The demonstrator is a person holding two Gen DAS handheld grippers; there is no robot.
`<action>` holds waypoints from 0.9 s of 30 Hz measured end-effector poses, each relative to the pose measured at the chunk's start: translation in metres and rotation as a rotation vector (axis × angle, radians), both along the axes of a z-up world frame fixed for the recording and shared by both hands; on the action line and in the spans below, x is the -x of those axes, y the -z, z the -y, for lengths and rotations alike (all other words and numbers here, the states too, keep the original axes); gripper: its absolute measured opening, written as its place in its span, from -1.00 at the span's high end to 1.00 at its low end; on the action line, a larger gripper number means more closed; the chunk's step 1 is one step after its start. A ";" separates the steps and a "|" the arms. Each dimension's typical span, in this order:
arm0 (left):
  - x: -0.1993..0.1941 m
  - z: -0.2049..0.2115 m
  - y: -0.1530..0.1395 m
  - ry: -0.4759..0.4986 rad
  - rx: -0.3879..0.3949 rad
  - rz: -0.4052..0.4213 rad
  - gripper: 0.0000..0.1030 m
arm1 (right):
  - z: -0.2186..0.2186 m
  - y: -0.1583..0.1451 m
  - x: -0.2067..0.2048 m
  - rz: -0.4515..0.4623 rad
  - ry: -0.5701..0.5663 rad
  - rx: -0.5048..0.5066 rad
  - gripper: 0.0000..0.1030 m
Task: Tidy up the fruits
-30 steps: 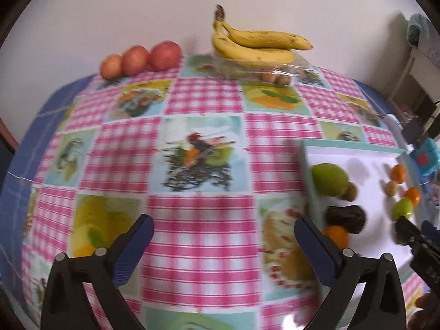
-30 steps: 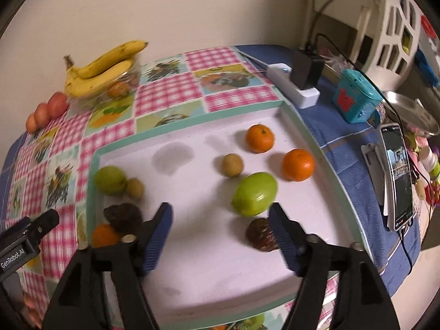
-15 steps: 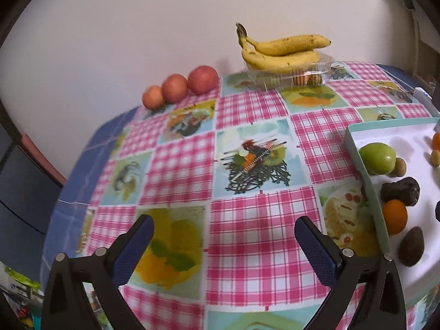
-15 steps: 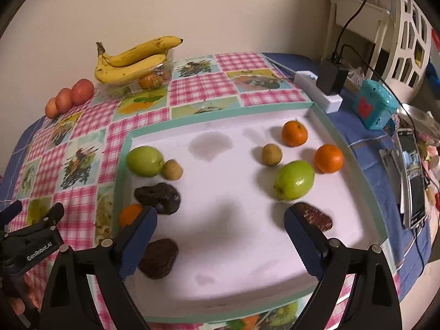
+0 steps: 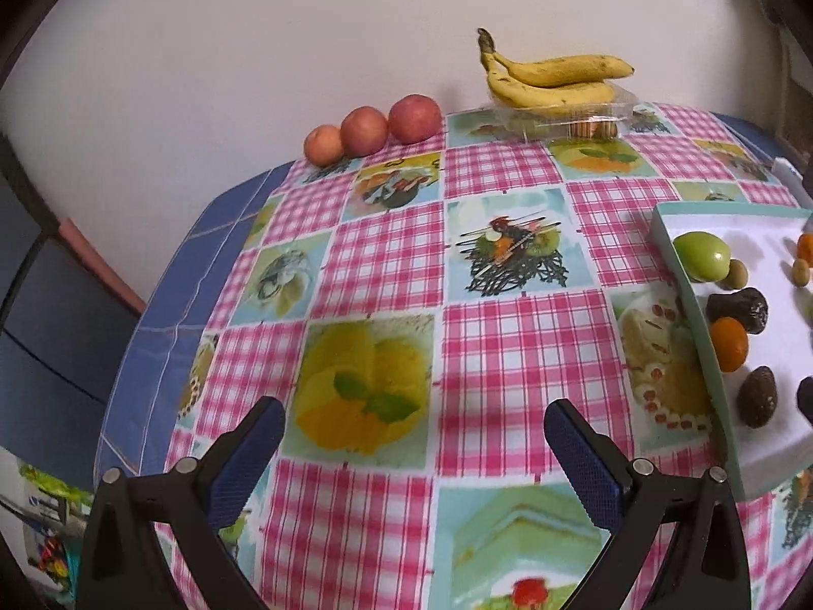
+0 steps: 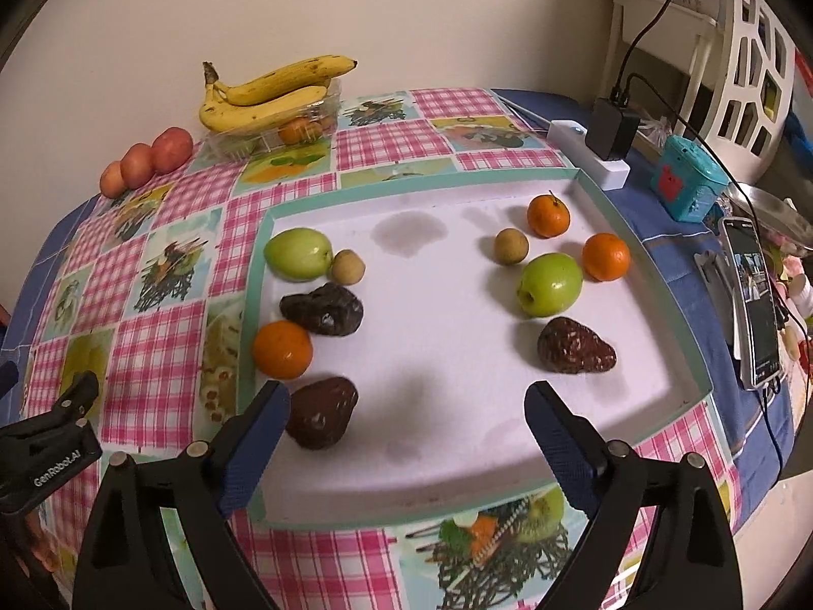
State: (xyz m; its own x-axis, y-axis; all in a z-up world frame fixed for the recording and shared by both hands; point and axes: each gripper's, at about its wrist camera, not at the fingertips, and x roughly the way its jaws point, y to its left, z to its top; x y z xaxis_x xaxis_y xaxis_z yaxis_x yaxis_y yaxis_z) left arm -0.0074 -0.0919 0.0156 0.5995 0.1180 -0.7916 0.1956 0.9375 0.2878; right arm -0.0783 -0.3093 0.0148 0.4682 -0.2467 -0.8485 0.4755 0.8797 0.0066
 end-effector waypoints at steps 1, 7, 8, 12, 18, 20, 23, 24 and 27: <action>0.002 -0.003 -0.001 0.001 0.009 -0.005 -1.00 | -0.001 0.000 0.002 -0.003 0.000 -0.001 -0.82; 0.015 -0.020 -0.006 0.001 0.026 -0.024 -1.00 | -0.012 -0.001 0.011 -0.018 -0.015 0.006 -0.82; 0.017 -0.022 -0.006 0.001 0.025 -0.025 -1.00 | -0.014 -0.001 0.012 -0.019 -0.017 0.008 -0.82; 0.025 -0.030 -0.007 0.014 0.048 -0.048 -1.00 | -0.022 -0.003 0.020 -0.021 -0.023 0.010 -0.82; 0.032 -0.037 -0.010 0.019 0.086 -0.061 -1.00 | -0.031 -0.008 0.025 -0.012 -0.032 0.041 -0.82; 0.033 -0.039 -0.010 0.020 0.097 -0.067 -1.00 | -0.030 -0.009 0.025 -0.008 -0.029 0.042 -0.82; 0.031 -0.039 -0.007 0.025 0.101 -0.084 -1.00 | -0.030 -0.009 0.026 -0.013 -0.024 0.037 -0.82; 0.031 -0.039 -0.006 0.024 0.099 -0.091 -1.00 | -0.030 -0.009 0.026 -0.013 -0.024 0.033 -0.82; 0.030 -0.039 -0.002 0.020 0.091 -0.111 -1.00 | -0.030 -0.007 0.025 -0.020 -0.027 0.028 -0.82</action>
